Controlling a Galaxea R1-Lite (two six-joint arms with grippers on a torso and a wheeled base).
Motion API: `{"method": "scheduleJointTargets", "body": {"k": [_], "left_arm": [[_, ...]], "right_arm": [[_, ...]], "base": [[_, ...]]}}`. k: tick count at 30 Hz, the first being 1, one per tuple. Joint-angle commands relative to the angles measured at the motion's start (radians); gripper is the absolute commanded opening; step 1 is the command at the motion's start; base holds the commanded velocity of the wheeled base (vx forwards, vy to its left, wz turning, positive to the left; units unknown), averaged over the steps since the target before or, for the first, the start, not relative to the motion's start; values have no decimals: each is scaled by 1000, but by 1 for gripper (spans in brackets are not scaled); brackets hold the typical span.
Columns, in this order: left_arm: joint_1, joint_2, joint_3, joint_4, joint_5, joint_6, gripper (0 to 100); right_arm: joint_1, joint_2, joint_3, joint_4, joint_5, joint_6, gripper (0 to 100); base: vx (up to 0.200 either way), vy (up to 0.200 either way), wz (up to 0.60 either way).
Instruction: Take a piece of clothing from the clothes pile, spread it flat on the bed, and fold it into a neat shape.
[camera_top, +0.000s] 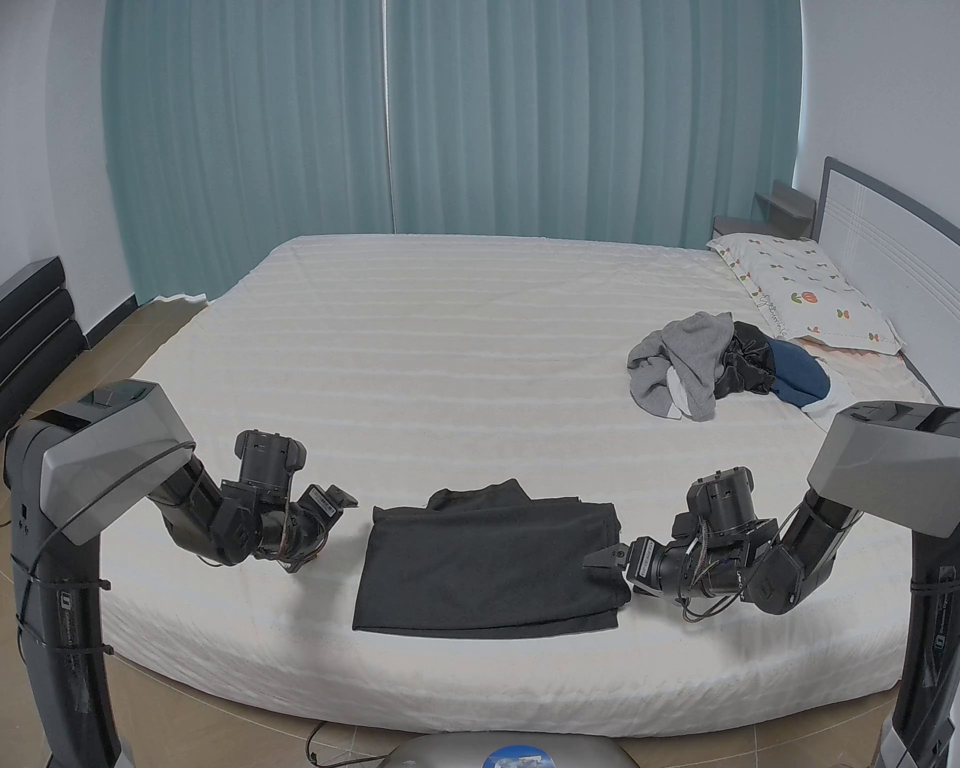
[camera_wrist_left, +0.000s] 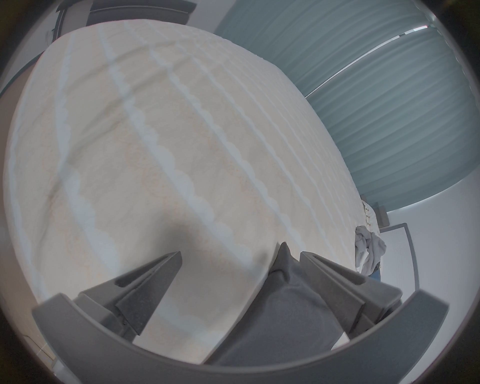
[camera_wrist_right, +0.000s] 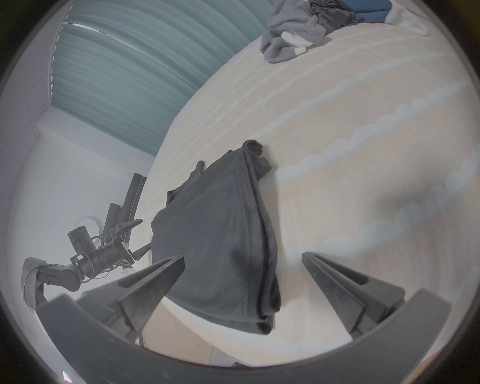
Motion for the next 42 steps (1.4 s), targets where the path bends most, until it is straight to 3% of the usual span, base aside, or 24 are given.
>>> {"method": "scheduleJointTargets", "body": {"k": [1, 26, 27, 35, 39, 42], "left_arm": [[9, -33, 45, -29, -5, -12, 100], [8, -36, 52, -29, -6, -15, 100], [8, -36, 51, -29, -6, -14, 100], [8, -36, 52, -31, -6, -12, 100], [5, -44, 68, -32, -20, -9, 100], [1, -64, 92, -37, -88, 5, 100]], "right_arm": [[16, -23, 33, 5, -3, -3, 0], [5, -103, 109, 85, 2, -62, 0], [2, -103, 106, 95, 2, -71, 100], [-20, -106, 92, 86, 9, -60, 100], [-43, -117, 108, 60, 14, 1, 100], [-72, -106, 135, 2, 20, 69, 100]], "base": [[0, 0, 0], [0, 0, 0], [0, 0, 0], [0, 0, 0], [0, 0, 0], [0, 0, 0]]}}
